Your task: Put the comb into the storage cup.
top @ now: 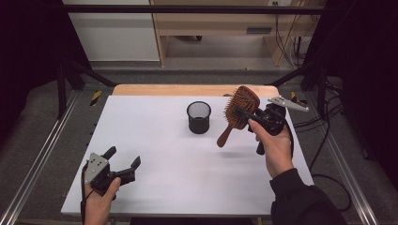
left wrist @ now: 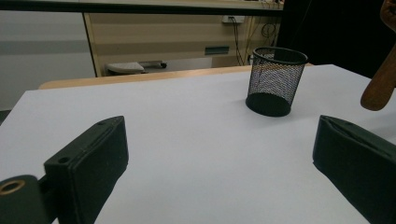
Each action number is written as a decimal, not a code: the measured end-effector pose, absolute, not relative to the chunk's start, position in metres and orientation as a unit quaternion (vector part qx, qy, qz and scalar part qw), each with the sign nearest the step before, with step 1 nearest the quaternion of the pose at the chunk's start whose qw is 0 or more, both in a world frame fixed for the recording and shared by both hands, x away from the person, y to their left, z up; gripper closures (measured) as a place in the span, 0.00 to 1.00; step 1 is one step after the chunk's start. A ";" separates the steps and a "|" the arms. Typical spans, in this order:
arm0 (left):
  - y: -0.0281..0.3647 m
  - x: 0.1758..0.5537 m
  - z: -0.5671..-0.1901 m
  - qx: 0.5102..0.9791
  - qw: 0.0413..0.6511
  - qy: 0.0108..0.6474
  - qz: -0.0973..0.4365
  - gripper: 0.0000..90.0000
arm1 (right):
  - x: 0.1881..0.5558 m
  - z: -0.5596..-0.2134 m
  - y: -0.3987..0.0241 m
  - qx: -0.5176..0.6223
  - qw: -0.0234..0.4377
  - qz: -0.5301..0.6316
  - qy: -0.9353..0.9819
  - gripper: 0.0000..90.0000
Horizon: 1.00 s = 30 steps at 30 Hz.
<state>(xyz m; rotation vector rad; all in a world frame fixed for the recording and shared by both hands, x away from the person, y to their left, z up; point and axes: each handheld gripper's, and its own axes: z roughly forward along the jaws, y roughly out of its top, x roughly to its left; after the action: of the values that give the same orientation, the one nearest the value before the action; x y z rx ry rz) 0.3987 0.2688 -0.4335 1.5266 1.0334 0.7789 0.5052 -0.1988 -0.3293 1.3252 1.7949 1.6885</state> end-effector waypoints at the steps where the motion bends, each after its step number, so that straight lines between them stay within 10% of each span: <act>1: 0.269 0.399 -0.434 0.642 0.540 0.435 0.328 0.03 | 0.506 -0.326 -0.197 0.464 0.175 0.595 0.633 0.59; 30: 0.270 0.401 -0.438 0.644 0.532 0.436 0.335 0.03 | 0.577 -0.246 -0.150 0.432 0.241 0.611 0.618 0.59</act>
<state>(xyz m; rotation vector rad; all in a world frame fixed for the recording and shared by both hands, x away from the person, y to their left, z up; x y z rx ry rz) 0.4011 0.2700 -0.4382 1.5365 1.0387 0.7990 0.5773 -0.1504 -0.2463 1.1806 1.6916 1.6724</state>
